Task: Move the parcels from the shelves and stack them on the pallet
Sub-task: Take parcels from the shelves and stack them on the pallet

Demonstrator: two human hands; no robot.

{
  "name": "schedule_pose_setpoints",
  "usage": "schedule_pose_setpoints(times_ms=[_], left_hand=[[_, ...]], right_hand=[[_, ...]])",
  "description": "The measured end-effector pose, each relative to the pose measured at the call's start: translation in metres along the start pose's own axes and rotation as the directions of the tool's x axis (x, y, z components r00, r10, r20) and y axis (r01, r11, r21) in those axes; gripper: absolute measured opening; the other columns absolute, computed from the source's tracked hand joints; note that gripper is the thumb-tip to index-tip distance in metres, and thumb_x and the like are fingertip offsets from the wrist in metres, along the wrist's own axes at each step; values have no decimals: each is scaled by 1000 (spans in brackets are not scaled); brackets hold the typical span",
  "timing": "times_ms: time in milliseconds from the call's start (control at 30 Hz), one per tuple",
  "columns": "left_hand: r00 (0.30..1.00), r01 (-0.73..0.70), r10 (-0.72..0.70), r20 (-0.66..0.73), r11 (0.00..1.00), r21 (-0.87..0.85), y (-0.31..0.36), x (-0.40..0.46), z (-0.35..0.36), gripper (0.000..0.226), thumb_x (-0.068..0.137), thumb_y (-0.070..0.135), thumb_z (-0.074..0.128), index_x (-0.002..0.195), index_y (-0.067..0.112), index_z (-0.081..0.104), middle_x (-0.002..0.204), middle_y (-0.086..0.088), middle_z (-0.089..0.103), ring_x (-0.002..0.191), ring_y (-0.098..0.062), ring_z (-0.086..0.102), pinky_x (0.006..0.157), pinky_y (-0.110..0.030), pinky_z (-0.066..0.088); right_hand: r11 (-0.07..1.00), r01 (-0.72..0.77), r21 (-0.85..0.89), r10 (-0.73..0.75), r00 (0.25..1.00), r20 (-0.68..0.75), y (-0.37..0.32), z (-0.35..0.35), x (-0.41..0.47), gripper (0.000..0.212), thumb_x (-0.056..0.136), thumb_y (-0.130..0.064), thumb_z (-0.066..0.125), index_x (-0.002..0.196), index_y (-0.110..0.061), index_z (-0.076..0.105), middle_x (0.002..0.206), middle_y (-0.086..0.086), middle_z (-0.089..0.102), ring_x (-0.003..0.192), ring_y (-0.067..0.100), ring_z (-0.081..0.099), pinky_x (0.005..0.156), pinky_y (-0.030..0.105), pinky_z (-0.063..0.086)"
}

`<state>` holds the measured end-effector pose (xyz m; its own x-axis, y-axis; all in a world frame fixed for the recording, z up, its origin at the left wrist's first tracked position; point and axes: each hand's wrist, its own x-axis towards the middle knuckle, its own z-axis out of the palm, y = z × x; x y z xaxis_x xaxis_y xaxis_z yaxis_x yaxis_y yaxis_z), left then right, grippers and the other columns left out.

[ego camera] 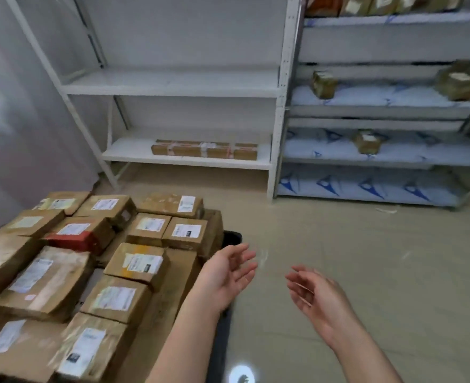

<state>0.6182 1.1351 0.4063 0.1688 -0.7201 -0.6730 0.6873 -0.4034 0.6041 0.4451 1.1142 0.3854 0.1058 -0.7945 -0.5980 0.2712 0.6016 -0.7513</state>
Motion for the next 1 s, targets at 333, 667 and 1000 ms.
schedule_pose_setpoints(times_ms=[333, 667, 1000], left_hand=[[969, 63, -129, 209, 953, 295, -15, 87, 242, 17, 93, 15, 58, 105, 10, 69, 93, -6, 70, 77, -20, 65, 69, -27, 52], [933, -20, -113, 343, 932, 361, 51, 219, 431, 17, 91, 12, 59, 106, 9, 68, 93, -7, 71, 77, -21, 66, 69, -29, 52], [889, -116, -101, 446, 894, 434, 111, 326, 595, 20, 95, 15, 57, 108, 9, 70, 90, -5, 75, 69, -18, 69, 65, -29, 54]], right_hand=[[967, 186, 177, -146, 965, -217, -166, -142, 69, 20, 97, 0, 46, 93, -8, 65, 80, 9, 70, 72, 19, 60, 67, 28, 46], [917, 353, 187, -293, 913, -285, -334, -162, 203, 20, 96, -2, 49, 94, -10, 67, 74, 5, 71, 71, 17, 61, 66, 26, 46], [886, 419, 200, -336, 875, -349, -470, -199, 320, 20, 98, -3, 48, 98, -7, 68, 76, 6, 72, 77, 20, 61, 70, 29, 47]])
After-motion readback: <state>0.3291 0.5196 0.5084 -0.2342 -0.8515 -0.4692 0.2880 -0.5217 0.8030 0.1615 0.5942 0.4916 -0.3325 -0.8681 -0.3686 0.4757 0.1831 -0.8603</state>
